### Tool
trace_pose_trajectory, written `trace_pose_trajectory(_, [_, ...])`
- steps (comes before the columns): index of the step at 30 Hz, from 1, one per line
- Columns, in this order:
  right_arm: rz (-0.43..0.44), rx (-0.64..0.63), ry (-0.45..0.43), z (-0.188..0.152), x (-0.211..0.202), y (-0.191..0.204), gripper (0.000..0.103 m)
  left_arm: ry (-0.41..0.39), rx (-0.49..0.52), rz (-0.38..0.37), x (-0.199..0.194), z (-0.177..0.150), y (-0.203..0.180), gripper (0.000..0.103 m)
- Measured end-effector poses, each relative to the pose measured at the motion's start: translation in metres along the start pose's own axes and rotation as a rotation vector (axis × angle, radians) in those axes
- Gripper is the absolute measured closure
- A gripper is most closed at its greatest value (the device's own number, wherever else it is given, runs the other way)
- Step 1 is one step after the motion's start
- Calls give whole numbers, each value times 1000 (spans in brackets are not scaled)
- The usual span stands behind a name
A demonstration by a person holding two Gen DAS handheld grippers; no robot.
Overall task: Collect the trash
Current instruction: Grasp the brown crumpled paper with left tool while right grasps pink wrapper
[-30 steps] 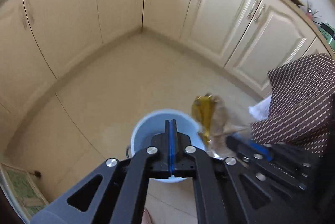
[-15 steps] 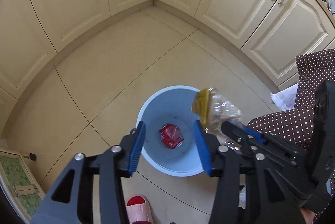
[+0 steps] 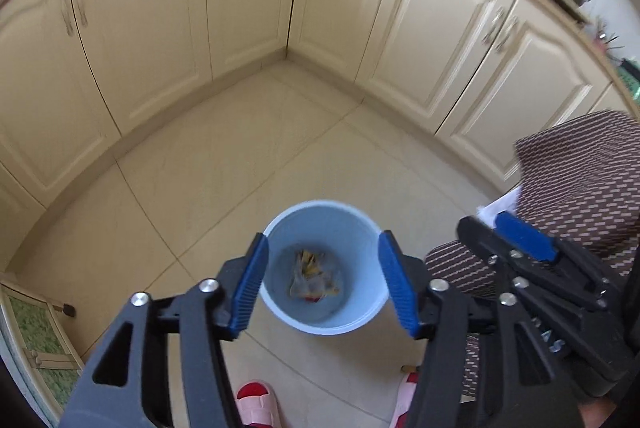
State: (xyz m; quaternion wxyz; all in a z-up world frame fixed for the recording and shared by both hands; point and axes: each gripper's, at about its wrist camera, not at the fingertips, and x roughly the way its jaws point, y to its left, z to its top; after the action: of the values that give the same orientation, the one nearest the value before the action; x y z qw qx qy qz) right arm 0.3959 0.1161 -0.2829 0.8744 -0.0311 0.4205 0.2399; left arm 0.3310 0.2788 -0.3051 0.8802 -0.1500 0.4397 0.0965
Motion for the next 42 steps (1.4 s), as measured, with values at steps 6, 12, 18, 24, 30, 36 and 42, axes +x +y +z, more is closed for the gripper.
trace_pose_trajectory(6, [-69, -38, -153, 2, -105, -1, 49, -151, 64, -51, -102, -2, -46, 38])
trace_pose_trajectory(12, [-177, -36, -336, -19, -240, -26, 43, -286, 171, -155, -198, -14, -117, 29])
trace_pose_trajectory(18, [-298, 42, -403, -52, -330, -84, 40, -313, 286, -244, -241, -39, -196, 26])
trace_pose_trajectory(24, [-427, 161, -375, -95, -368, -155, 39, -259, 413, -326, -248, -72, -263, 26])
trace_pose_trajectory(30, [-509, 268, -276, -123, -374, -218, 37, -187, 505, -360, -233, -89, -313, 26])
trace_pose_trajectory(36, [-484, 294, -165, -122, -361, -262, 37, -102, 548, -387, -209, -91, -349, 26])
trace_pose_trajectory(42, [-446, 281, -95, -115, -342, -284, 57, -63, 598, -385, -190, -91, -384, 26])
